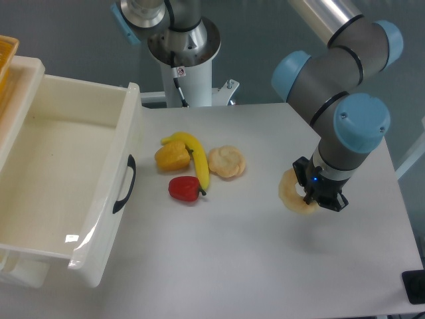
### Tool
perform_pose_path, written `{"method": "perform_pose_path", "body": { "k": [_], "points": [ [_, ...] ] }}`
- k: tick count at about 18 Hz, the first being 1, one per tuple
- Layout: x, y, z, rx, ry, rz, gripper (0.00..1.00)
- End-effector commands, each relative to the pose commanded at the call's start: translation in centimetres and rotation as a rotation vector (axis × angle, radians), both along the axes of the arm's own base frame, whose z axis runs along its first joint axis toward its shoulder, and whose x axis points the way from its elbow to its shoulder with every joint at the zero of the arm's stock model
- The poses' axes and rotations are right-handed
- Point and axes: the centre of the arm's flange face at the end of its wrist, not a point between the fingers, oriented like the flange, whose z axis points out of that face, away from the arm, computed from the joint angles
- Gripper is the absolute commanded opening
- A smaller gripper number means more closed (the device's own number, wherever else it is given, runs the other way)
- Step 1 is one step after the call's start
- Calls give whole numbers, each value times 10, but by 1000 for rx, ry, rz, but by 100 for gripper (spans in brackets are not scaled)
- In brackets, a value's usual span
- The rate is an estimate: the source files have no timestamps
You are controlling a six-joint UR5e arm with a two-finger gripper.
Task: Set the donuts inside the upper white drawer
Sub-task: 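Lift the held donut with the gripper and start moving toward the drawer, then carry the donut over the open white drawer and lower it inside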
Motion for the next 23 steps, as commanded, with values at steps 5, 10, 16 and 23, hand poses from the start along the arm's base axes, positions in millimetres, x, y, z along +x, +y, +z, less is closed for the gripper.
{"method": "perform_pose_path", "body": {
  "k": [5, 10, 16, 23],
  "points": [
    [0, 1, 0, -31, 17, -6, 0],
    [21, 23, 15, 5, 24, 75, 0],
    [74, 52, 59, 92, 27, 132, 0],
    [148, 71, 128, 240, 0, 221, 0]
  ]
}}
